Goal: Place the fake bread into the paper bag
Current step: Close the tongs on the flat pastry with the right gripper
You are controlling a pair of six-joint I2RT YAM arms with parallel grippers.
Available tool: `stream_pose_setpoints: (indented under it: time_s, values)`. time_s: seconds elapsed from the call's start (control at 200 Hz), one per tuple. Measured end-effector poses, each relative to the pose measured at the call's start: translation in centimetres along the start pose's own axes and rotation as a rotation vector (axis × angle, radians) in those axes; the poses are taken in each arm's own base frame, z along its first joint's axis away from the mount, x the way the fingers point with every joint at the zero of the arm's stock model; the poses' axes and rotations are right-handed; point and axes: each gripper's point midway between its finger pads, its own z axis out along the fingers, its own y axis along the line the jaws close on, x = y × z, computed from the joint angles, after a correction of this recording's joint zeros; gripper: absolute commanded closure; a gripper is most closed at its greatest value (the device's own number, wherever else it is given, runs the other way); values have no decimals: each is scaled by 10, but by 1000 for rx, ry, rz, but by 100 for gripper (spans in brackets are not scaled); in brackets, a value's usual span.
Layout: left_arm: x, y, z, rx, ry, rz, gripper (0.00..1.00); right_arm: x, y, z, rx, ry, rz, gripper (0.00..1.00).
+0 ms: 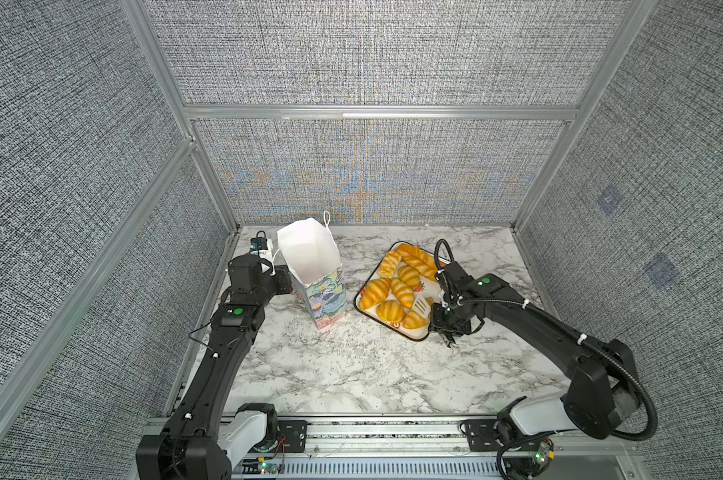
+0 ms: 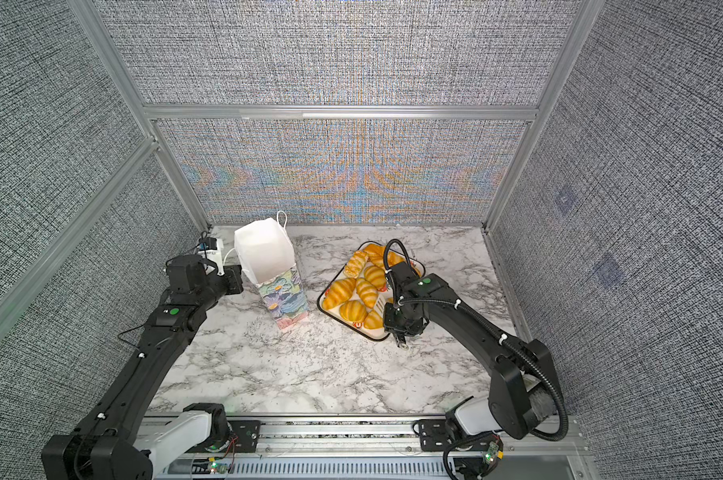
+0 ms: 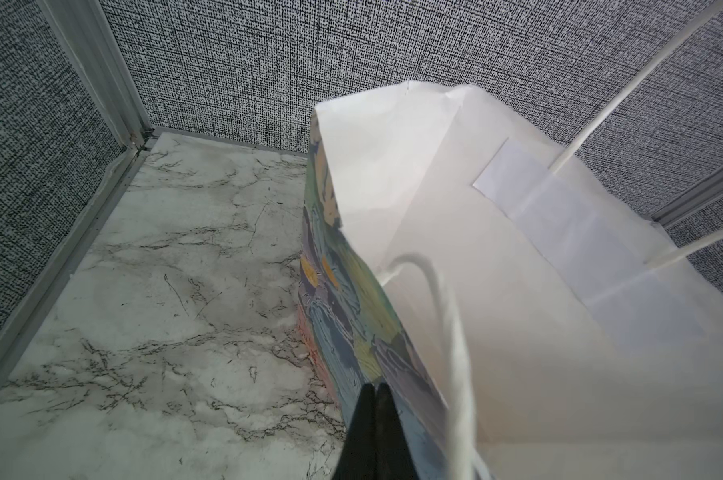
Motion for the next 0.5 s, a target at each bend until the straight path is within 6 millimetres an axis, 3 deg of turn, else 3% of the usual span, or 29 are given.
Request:
stream_pose_setpoints:
  time_s: [0.5]
  values:
    - [0, 0, 0, -1, 0, -1, 100, -11, -2, -34, 15, -80, -11, 67]
